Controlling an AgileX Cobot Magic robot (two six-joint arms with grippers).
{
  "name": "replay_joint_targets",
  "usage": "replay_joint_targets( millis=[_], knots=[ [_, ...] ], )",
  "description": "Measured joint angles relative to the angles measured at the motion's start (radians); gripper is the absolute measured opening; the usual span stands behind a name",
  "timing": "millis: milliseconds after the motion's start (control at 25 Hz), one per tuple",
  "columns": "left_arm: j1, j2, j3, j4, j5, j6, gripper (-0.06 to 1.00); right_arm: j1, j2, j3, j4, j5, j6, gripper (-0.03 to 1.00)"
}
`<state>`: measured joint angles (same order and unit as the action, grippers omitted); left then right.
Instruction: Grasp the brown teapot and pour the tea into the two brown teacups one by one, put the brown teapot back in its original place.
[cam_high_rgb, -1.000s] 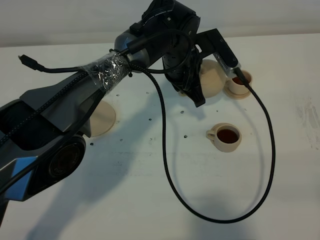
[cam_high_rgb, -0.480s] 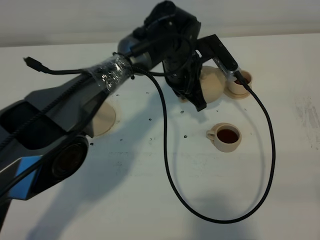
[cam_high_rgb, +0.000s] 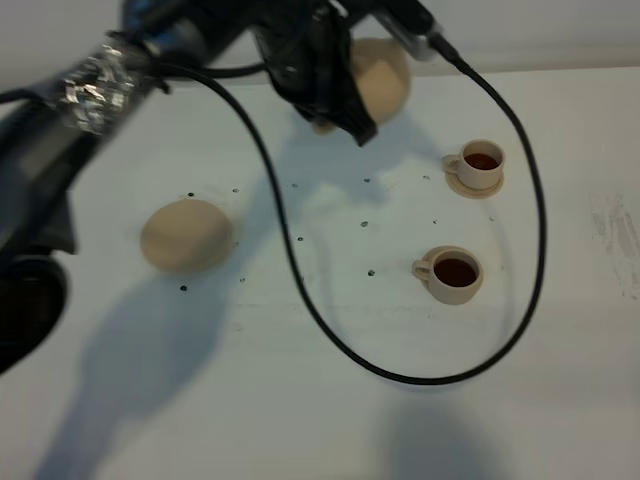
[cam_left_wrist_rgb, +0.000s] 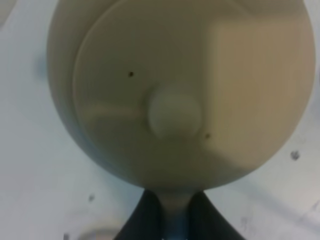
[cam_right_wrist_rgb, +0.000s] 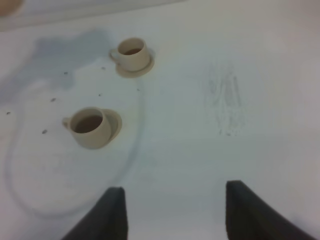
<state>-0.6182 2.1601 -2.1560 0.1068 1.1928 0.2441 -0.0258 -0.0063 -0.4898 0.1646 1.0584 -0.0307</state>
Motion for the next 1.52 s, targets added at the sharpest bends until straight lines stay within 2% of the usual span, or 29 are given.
replay_joint_targets(
  millis=[240, 400, 480, 560, 760, 880, 1040, 1520],
  knots=[
    [0.084, -0.135, 0.246, -0.007, -0.001, -0.111, 0.11, 0.000, 0.000, 0.000, 0.000, 0.000, 0.000, 0.47],
    [0.178, -0.225, 0.420, -0.054, -0.008, -0.182, 0.11, 0.000, 0.000, 0.000, 0.000, 0.000, 0.000, 0.47],
    [0.223, -0.263, 0.534, -0.086, -0.052, -0.198, 0.11, 0.000, 0.000, 0.000, 0.000, 0.000, 0.000, 0.47],
    [0.264, -0.296, 0.638, -0.107, -0.143, -0.214, 0.11, 0.000, 0.000, 0.000, 0.000, 0.000, 0.000, 0.47],
    [0.310, -0.320, 0.820, -0.116, -0.322, -0.274, 0.11, 0.000, 0.000, 0.000, 0.000, 0.000, 0.000, 0.47],
    [0.310, -0.320, 0.872, -0.107, -0.387, -0.324, 0.11, 0.000, 0.000, 0.000, 0.000, 0.000, 0.000, 0.47],
    [0.310, -0.313, 0.885, -0.077, -0.424, -0.382, 0.11, 0.000, 0.000, 0.000, 0.000, 0.000, 0.000, 0.47],
    [0.320, -0.212, 0.886, -0.068, -0.470, -0.418, 0.11, 0.000, 0.000, 0.000, 0.000, 0.000, 0.000, 0.47]
  ],
)
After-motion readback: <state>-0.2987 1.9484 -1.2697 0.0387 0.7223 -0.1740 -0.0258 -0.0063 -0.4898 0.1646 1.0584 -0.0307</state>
